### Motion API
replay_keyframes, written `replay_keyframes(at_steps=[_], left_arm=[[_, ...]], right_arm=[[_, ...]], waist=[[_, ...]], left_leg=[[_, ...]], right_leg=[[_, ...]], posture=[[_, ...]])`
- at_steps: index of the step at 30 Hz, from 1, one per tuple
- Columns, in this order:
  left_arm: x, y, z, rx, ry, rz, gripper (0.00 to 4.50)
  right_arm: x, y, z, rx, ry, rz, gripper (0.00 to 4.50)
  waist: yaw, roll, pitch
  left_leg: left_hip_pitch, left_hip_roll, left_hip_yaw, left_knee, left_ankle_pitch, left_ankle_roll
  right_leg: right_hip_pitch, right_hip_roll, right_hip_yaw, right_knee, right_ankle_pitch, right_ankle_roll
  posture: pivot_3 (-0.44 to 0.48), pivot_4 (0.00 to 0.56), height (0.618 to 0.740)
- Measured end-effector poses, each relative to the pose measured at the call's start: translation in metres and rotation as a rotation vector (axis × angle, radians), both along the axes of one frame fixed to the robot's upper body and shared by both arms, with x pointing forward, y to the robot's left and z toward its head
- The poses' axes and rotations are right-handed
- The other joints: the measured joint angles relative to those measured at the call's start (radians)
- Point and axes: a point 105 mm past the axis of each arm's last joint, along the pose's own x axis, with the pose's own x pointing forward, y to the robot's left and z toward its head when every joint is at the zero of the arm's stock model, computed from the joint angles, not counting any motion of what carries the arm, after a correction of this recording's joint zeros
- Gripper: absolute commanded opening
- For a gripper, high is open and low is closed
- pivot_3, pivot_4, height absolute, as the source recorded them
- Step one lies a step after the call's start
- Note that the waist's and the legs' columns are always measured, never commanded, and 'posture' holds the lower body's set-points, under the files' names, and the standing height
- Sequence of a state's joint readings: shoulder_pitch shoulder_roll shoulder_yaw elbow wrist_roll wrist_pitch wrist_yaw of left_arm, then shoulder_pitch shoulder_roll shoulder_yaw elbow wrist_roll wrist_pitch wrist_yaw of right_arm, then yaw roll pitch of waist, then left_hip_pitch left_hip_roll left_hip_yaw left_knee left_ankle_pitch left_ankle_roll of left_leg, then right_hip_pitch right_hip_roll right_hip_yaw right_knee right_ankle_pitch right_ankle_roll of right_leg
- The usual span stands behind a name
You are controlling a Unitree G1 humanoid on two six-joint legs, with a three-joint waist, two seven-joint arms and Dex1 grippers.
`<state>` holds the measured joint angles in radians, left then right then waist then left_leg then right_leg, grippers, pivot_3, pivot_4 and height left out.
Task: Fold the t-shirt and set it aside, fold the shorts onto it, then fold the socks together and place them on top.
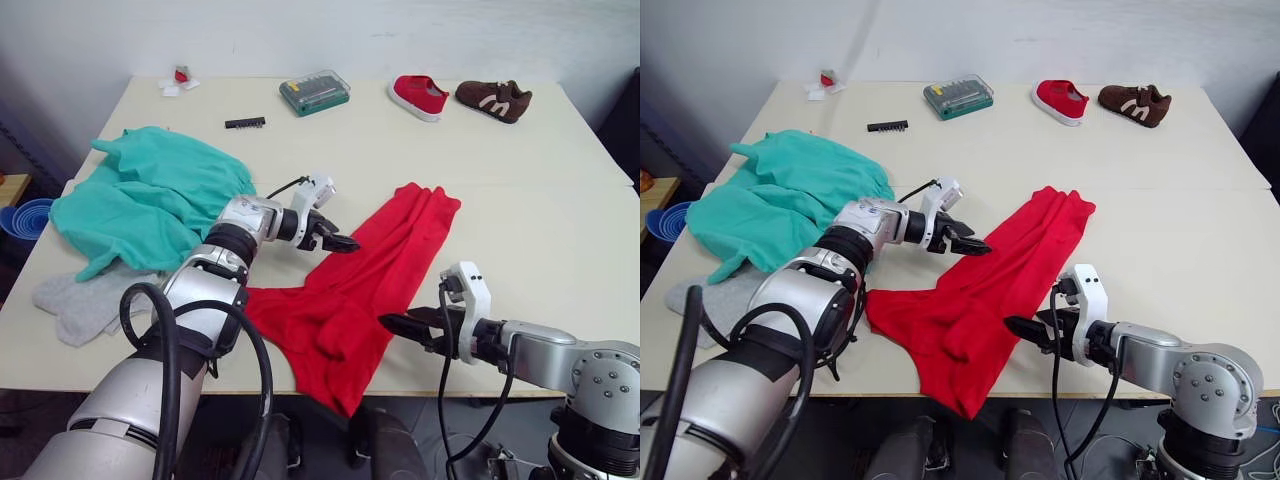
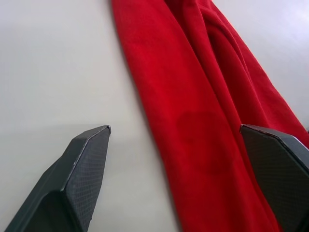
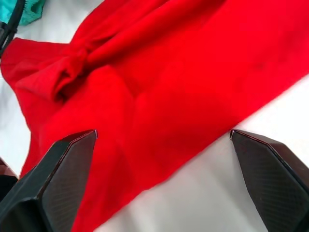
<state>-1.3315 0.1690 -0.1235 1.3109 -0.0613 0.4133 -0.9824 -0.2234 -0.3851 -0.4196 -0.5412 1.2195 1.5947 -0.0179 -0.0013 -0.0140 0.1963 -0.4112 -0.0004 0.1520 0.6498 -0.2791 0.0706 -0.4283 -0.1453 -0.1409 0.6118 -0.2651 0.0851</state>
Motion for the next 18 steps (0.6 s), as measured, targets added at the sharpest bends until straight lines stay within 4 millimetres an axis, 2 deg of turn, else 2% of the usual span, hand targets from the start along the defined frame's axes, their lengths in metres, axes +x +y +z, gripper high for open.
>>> replay_keyframes(at_steps=[3,9,12,14,18], left_arm=[[0.000,-0.003,-0.001,0.010,-0.006,-0.001,3.61],[-0.001,-0.006,-0.006,0.030,-0.005,0.002,1.63],[-0.002,-0.008,-0.009,0.039,0.002,0.001,0.67],[-0.003,-0.009,-0.011,0.040,0.010,-0.001,0.06],[-0.004,-0.012,-0.013,0.042,0.014,-0.006,0.00]], right_arm=[[-0.005,0.001,-0.001,0.010,0.015,0.014,4.50],[-0.019,0.006,-0.004,0.024,0.054,0.055,4.50],[-0.020,0.009,-0.006,0.024,0.074,0.049,3.89],[-0.018,0.009,-0.007,0.025,0.089,0.031,3.23],[-0.013,0.006,-0.011,0.017,0.116,-0.006,1.85]], waist=[[0.001,0.000,0.000],[0.000,0.000,0.000],[0.000,0.000,0.000],[-0.001,-0.001,0.000],[-0.001,-0.001,0.000]], left_leg=[[0.000,0.000,0.000,0.000,0.000,0.000],[0.000,0.000,0.000,0.000,-0.001,0.001],[0.000,0.000,0.000,0.000,-0.001,0.001],[0.000,0.000,0.000,0.000,-0.001,0.001],[0.000,0.000,0.000,0.001,0.000,0.001]], right_leg=[[0.000,0.000,0.000,0.000,0.000,0.000],[0.000,0.000,-0.001,-0.002,0.000,0.001],[0.001,0.000,0.000,-0.002,0.000,0.001],[0.001,0.000,0.000,-0.002,0.000,0.001],[0.001,0.000,0.000,-0.001,0.000,0.001]], posture=[[0.000,0.150,0.740],[0.000,0.150,0.740],[0.000,0.150,0.740],[0.000,0.150,0.740],[0.000,0.150,0.740]])
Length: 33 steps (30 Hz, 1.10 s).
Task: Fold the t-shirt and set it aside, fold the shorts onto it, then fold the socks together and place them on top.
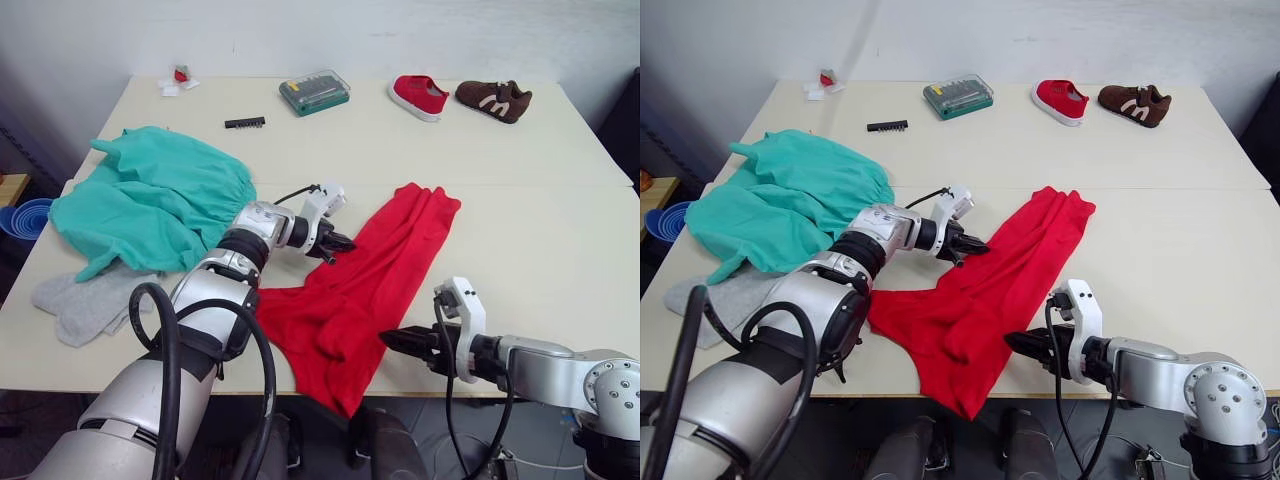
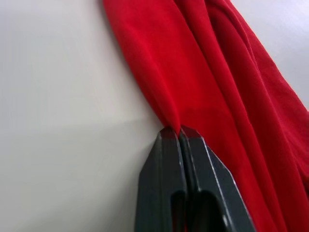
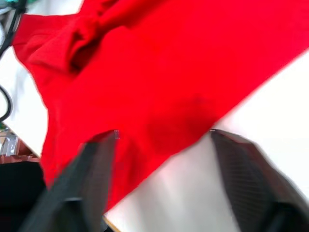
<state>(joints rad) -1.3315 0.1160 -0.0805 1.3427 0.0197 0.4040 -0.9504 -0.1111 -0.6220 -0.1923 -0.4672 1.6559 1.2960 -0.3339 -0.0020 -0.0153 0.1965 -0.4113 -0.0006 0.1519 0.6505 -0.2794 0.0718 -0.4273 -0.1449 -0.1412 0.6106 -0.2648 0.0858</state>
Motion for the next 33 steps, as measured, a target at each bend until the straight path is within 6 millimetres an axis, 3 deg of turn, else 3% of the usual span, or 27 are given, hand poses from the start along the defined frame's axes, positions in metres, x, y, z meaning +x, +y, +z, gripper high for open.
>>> replay_keyframes(at_steps=[5,14,26,33], left_arm=[[0.001,0.000,0.000,0.002,-0.007,0.009,0.00],[0.003,0.004,0.001,0.002,-0.014,0.017,0.00],[0.011,0.026,0.010,-0.049,-0.017,0.090,0.00],[0.011,0.030,0.020,-0.167,0.005,0.112,0.00]], right_arm=[[0.000,0.000,-0.005,-0.023,0.025,-0.008,0.02],[0.002,-0.006,-0.005,-0.028,0.051,-0.004,0.02],[0.036,-0.038,0.020,-0.127,-0.011,0.012,0.02],[0.043,-0.053,0.013,-0.221,0.026,0.105,0.02]], waist=[[0.001,0.000,0.000],[0.001,0.000,0.000],[0.001,0.000,0.000],[0.002,0.000,0.000]], left_leg=[[0.000,0.000,0.000,0.001,0.000,0.000],[-0.002,0.000,0.000,0.003,0.000,0.002],[-0.011,0.000,-0.001,0.014,-0.003,0.007],[-0.012,-0.002,-0.001,0.016,-0.005,0.010]], right_leg=[[0.000,0.000,0.000,0.000,0.000,0.000],[0.000,0.000,0.000,0.000,0.001,0.002],[-0.003,-0.001,-0.001,0.000,0.004,0.007],[-0.002,-0.002,-0.001,-0.002,0.006,0.009]], posture=[[0.000,0.150,0.740],[0.000,0.150,0.740],[0.000,0.150,0.740],[0.000,0.150,0.740]])
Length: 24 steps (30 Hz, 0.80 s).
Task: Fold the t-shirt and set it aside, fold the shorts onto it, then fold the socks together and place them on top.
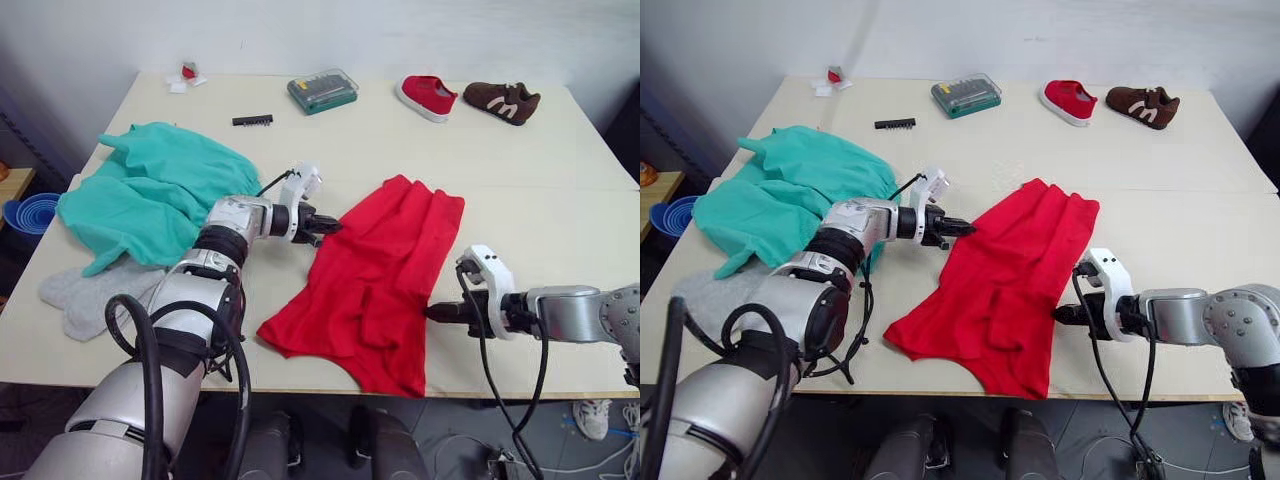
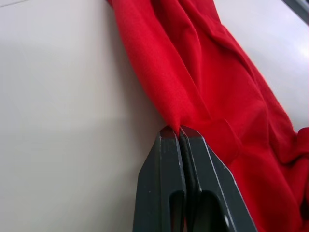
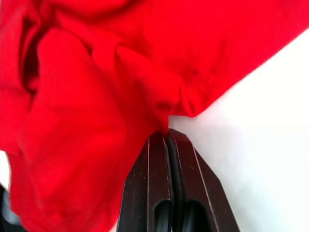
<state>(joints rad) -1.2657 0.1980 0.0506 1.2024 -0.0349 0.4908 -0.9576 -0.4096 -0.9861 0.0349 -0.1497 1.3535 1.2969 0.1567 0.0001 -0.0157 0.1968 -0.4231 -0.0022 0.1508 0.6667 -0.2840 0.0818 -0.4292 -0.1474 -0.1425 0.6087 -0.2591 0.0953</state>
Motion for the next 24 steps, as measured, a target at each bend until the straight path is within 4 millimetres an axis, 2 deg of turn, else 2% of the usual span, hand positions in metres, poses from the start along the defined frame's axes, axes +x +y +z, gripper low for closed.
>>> replay_keyframes(at_steps=[6,19,24], left_arm=[[-0.010,0.011,-0.024,-0.043,0.079,0.059,0.00],[-0.029,0.056,-0.026,-0.086,0.098,0.266,0.00],[-0.039,0.063,-0.025,-0.100,0.110,0.310,0.00]], right_arm=[[0.003,0.000,0.000,-0.020,0.002,0.069,0.02],[0.015,0.012,0.004,-0.098,-0.012,0.184,0.02],[0.019,0.014,0.006,-0.155,-0.034,0.247,0.02]], waist=[[-0.001,0.000,0.000],[-0.005,0.001,0.000],[-0.004,0.001,0.000]], left_leg=[[0.000,0.000,0.000,0.001,0.000,0.000],[0.003,0.000,0.000,0.001,0.001,-0.004],[0.002,0.000,0.000,0.001,-0.001,-0.009]], right_leg=[[0.001,0.000,0.000,0.002,0.001,0.001],[0.001,0.000,0.001,0.002,0.002,-0.001],[0.001,0.000,0.001,0.002,0.002,-0.001]], posture=[[0.000,0.150,0.740],[0.000,0.150,0.740],[0.000,0.150,0.740]])
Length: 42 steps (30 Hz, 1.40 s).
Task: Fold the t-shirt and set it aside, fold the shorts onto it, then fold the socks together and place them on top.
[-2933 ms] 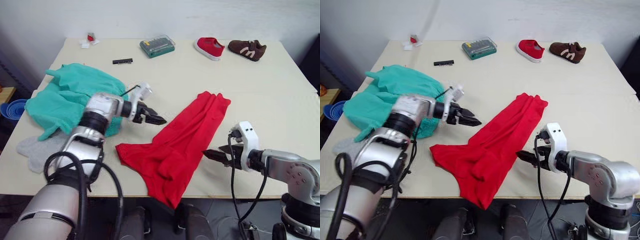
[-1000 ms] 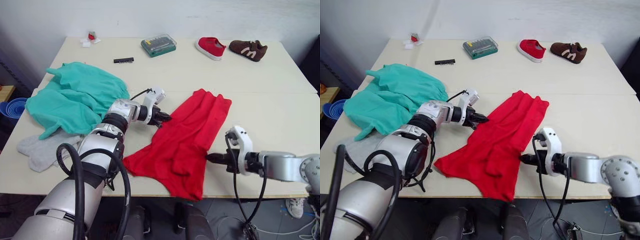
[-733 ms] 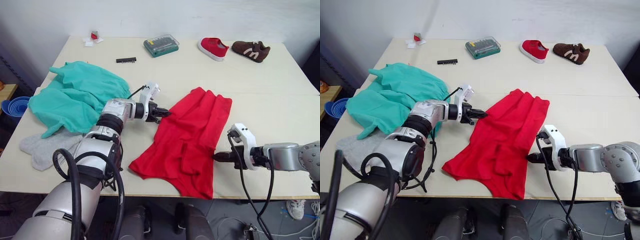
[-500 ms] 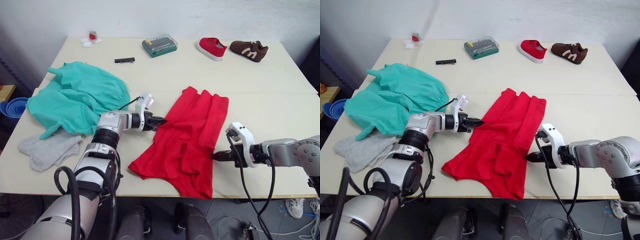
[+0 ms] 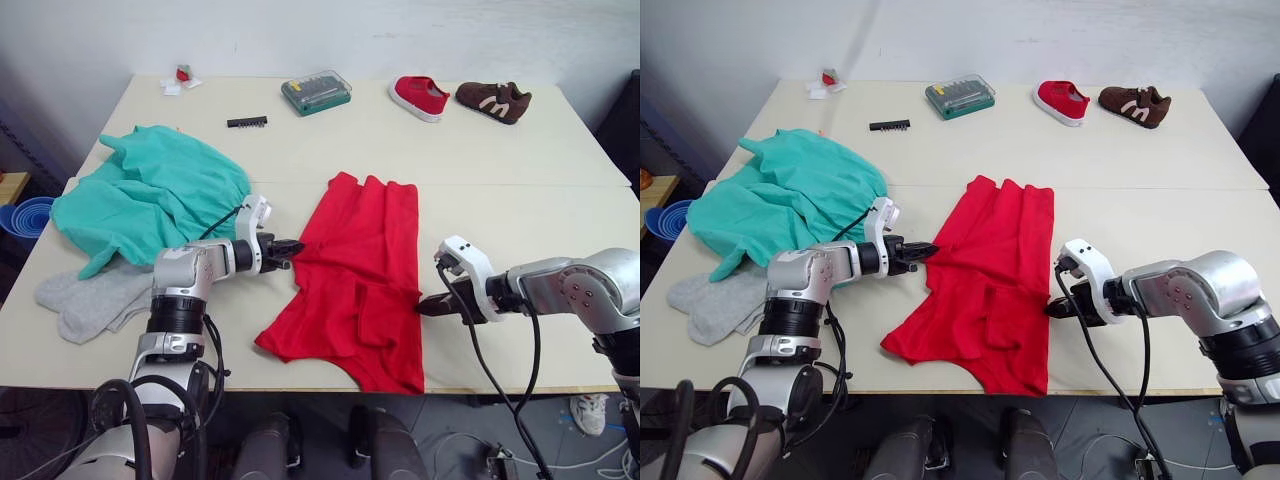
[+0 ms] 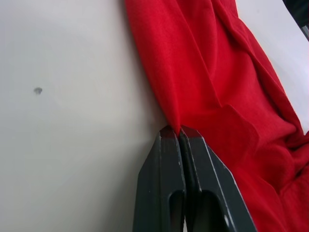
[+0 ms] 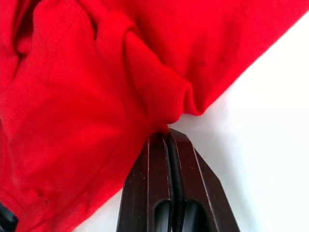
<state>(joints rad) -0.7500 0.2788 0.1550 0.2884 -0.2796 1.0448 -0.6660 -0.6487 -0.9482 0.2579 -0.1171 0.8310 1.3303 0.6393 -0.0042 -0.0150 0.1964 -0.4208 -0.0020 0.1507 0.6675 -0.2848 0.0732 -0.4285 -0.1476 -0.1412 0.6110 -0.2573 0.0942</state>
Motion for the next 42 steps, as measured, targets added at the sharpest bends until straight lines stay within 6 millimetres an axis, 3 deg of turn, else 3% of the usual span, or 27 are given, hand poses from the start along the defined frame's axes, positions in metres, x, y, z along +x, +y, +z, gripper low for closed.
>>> replay_keyframes(at_steps=[6,10,17,18,21,26,31,32,34,36,42], left_arm=[[-0.007,0.003,0.000,0.010,-0.009,0.022,0.00],[-0.007,0.004,0.000,0.008,-0.007,0.033,0.00],[-0.009,-0.001,0.000,0.026,-0.019,-0.004,0.00],[-0.010,-0.001,0.001,0.029,-0.023,-0.018,0.20],[-0.013,-0.004,0.006,0.041,-0.050,-0.071,0.94],[-0.021,0.008,0.019,0.126,-0.161,-0.203,2.54],[-0.043,0.022,0.034,0.328,-0.467,-0.475,4.09],[-0.048,0.024,0.037,0.351,-0.535,-0.529,4.46],[-0.060,0.019,0.042,0.385,-0.686,-0.674,4.49],[-0.067,0.018,0.042,0.442,-0.818,-0.787,4.49],[-0.093,0.018,0.010,0.558,-1.152,-1.082,4.49]], right_arm=[[0.009,-0.007,0.005,-0.058,-0.040,0.026,0.02],[0.014,-0.021,0.007,-0.132,-0.078,0.037,0.02],[0.013,-0.018,0.007,-0.106,-0.102,0.070,0.02],[0.011,-0.012,0.008,-0.068,-0.100,0.078,0.00],[0.006,-0.003,0.009,-0.007,-0.114,0.070,0.65],[-0.001,-0.016,0.010,0.003,-0.167,-0.001,2.38],[-0.015,-0.038,0.024,-0.082,-0.329,0.051,4.08],[-0.017,-0.042,0.029,-0.099,-0.367,0.067,4.10],[-0.024,-0.048,0.038,-0.157,-0.484,0.153,4.10],[-0.035,-0.051,0.034,-0.254,-0.598,0.306,4.10],[-0.066,-0.042,0.014,-0.403,-0.930,0.828,4.10]], waist=[[0.004,0.000,0.000],[0.008,0.000,0.000],[0.007,0.000,0.000],[0.007,0.000,0.000],[0.007,0.000,0.000],[0.006,0.000,0.000],[0.006,0.001,0.000],[0.006,0.001,0.000],[0.008,0.001,0.000],[0.015,0.001,0.000],[0.015,0.001,0.000]], left_leg=[[0.000,0.000,0.000,0.000,0.000,-0.001],[-0.001,-0.001,0.000,0.000,0.000,-0.001],[-0.001,-0.001,0.000,0.000,0.000,-0.001],[-0.001,-0.001,0.000,0.000,0.000,-0.001],[-0.001,-0.001,0.000,0.000,0.000,-0.001],[-0.001,-0.001,0.000,-0.001,-0.001,-0.002],[-0.001,-0.001,0.001,-0.004,-0.002,-0.004],[-0.001,-0.001,0.001,-0.004,-0.002,-0.004],[-0.001,-0.001,0.001,-0.004,-0.002,-0.004],[0.000,-0.001,0.001,-0.004,-0.002,-0.004],[0.002,-0.001,0.007,-0.004,-0.001,-0.003]], right_leg=[[0.000,0.000,-0.001,0.000,0.000,0.000],[0.000,0.000,-0.001,-0.001,0.000,0.001],[0.000,0.000,-0.001,-0.001,0.000,0.001],[0.000,0.000,-0.001,-0.001,0.000,0.001],[0.000,0.000,-0.001,-0.001,0.000,0.001],[0.000,0.000,-0.001,-0.002,0.000,0.000],[-0.001,0.000,0.000,-0.005,0.000,0.000],[0.000,0.000,-0.001,-0.006,0.000,0.000],[0.000,0.000,-0.001,-0.006,0.000,0.000],[0.000,0.001,-0.001,-0.007,0.000,0.000],[0.001,0.001,0.003,-0.008,0.003,0.002]], posture=[[0.000,0.150,0.740],[0.000,0.150,0.740],[0.000,0.150,0.740],[0.000,0.150,0.740],[0.000,0.150,0.740],[0.000,0.150,0.740],[0.000,0.150,0.740],[0.000,0.150,0.740],[0.000,0.150,0.740],[0.000,0.150,0.740],[0.000,0.150,0.740]])
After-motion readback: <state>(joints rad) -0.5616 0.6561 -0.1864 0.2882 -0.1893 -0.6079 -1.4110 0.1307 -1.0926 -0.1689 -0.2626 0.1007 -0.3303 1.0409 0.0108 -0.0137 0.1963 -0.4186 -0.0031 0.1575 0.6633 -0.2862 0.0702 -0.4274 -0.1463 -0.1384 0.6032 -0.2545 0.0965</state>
